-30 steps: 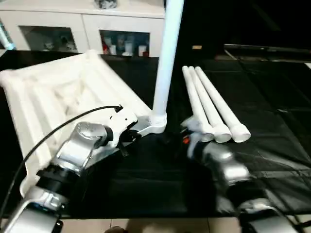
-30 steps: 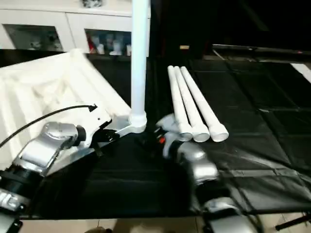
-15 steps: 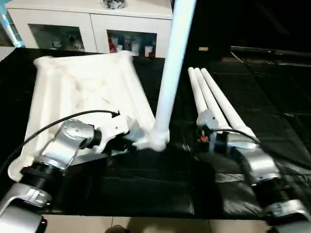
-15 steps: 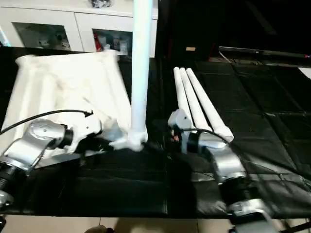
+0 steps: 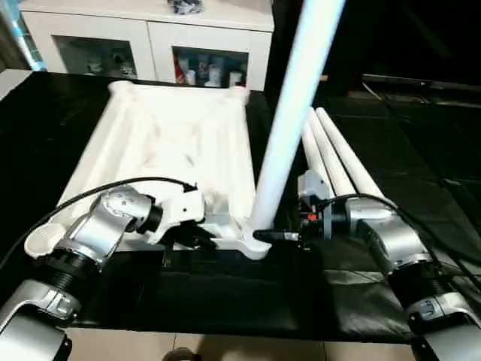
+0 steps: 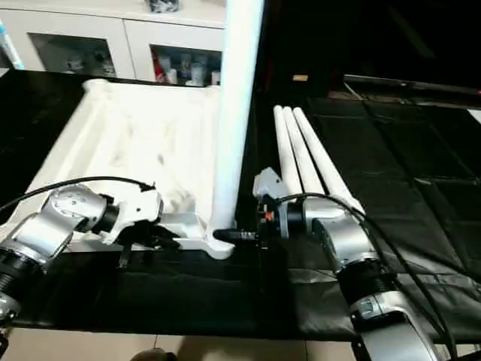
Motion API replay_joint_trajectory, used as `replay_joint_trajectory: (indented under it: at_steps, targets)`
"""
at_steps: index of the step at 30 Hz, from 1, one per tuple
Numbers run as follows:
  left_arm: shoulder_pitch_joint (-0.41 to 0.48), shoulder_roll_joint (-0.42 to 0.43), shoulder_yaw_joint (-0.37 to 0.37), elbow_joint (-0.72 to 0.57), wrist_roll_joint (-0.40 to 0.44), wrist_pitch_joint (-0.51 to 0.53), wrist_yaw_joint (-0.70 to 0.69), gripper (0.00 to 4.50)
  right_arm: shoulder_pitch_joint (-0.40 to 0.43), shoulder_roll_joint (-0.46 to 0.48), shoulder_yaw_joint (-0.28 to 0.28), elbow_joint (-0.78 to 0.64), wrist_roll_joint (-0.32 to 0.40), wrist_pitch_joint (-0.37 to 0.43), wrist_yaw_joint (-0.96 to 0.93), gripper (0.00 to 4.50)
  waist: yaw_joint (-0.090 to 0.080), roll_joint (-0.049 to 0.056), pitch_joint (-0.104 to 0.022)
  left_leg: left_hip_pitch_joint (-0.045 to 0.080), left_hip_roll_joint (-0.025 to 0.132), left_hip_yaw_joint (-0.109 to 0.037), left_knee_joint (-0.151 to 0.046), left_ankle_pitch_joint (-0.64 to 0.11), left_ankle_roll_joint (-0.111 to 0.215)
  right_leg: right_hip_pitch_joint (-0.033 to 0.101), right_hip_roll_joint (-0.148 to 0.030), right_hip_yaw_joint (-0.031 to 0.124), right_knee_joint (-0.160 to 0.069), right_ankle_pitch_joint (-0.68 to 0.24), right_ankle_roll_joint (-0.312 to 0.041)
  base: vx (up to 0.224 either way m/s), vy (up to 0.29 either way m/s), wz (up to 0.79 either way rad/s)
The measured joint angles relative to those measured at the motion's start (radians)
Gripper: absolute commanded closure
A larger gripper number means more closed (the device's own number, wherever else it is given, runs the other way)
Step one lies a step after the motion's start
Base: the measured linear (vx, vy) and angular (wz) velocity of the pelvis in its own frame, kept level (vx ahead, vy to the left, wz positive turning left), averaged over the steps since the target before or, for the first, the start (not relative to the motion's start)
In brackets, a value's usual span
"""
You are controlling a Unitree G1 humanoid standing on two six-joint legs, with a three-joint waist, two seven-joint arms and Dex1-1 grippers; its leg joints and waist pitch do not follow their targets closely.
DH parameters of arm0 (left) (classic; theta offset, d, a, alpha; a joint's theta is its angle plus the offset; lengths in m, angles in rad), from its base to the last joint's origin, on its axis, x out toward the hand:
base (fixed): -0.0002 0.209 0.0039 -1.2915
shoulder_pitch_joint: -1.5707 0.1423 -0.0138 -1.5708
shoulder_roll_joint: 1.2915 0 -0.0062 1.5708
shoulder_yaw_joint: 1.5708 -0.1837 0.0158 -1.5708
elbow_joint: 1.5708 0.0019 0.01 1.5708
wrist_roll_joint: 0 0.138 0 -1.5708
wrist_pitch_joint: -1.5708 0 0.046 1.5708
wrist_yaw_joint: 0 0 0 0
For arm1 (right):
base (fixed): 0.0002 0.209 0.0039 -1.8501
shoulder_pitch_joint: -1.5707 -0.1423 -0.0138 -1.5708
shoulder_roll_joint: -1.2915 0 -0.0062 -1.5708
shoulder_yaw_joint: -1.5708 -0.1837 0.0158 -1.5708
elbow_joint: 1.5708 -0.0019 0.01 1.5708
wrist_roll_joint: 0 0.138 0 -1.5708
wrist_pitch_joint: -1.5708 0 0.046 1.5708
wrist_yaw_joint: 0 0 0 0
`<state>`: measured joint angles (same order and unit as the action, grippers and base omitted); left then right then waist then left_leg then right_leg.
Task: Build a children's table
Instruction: Rotate leg to tighten
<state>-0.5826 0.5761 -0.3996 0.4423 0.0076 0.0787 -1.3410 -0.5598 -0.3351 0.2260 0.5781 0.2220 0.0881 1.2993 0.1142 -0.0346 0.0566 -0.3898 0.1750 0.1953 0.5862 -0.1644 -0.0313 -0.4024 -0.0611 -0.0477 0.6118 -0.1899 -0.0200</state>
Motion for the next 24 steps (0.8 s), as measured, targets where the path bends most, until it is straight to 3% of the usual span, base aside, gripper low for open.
replay_joint_trajectory:
  at_steps: [14, 24]
  targets:
    - [-0.012, -0.002, -0.001, 0.034, 0.008, -0.026, -0.022, 4.50, -0.041, 0.003, 0.018, 0.060, -0.010, -0.002, 0.064, 1.98, 0.001, -0.005, -0.001, 0.002, 0.001, 0.001, 0.002, 0.000, 0.000, 0.001, 0.000, 0.000, 0.003, 0.000, 0.000, 0.000, 0.000, 0.00]
    - [-0.014, -0.005, -0.001, 0.044, 0.010, -0.036, -0.026, 4.50, -0.041, 0.005, 0.017, 0.070, -0.003, -0.003, 0.069, 2.07, 0.001, -0.005, -0.001, 0.004, 0.001, 0.001, 0.002, 0.000, 0.000, 0.003, 0.000, 0.000, 0.003, 0.000, 0.000, 0.000, 0.000, 0.00]
